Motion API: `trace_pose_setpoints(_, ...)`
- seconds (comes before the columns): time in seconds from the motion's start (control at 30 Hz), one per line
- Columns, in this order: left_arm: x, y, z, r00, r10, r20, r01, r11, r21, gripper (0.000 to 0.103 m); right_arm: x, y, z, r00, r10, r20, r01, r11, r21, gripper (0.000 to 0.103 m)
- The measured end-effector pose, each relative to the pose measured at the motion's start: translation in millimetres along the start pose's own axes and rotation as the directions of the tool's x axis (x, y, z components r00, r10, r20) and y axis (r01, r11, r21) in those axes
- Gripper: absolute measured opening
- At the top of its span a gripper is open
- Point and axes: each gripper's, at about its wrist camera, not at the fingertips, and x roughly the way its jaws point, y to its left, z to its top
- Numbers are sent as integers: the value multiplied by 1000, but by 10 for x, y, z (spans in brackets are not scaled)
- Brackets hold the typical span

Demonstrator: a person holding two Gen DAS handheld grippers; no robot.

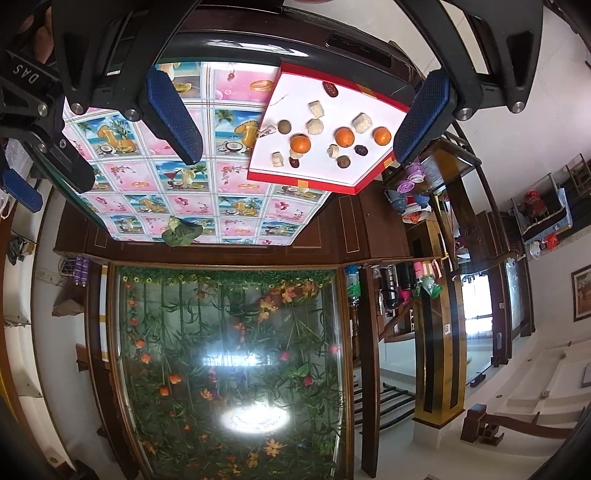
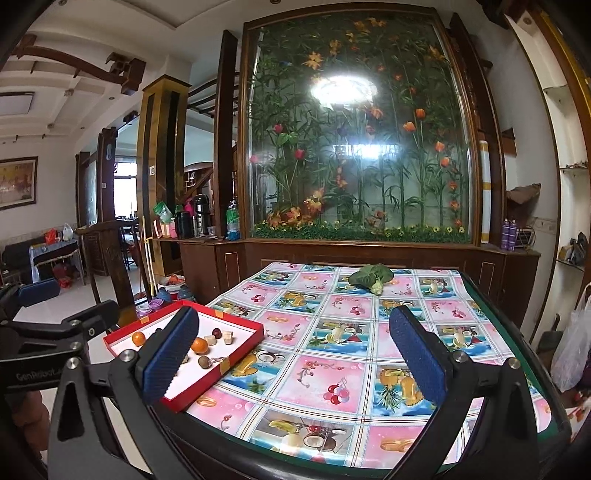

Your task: Organize fruits

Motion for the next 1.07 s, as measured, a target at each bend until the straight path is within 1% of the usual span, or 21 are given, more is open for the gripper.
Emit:
trace_pose_setpoints(0.2, 14, 35, -8, 1000, 25, -2, -25, 1000, -1, 103, 2, 61, -13, 1000, -2, 2, 2, 1000, -24, 103)
trace_pose_setpoints(0.77, 43, 108, -27, 999, 46, -2, -46, 999, -9, 103, 22, 124, -44, 1000, 5, -5, -5, 999, -44, 103)
trace_pose_setpoints(0.87, 51, 108, -30, 999, 35, -4, -35, 999, -8, 103, 49, 157, -65, 1000, 8, -11, -9, 998, -56, 103)
trace_pose_setpoints(0.97, 21, 68, -37, 1000, 4, 28, -3, 1000, -7, 103, 94, 181, -83, 1000, 6, -11, -7, 998, -70, 103)
trace_pose_setpoints(1.07, 5, 6, -28, 997, 26, 72, -28, 999, 17, 103, 152, 161, -90, 1000, 3, -26, -4, 998, -55, 103)
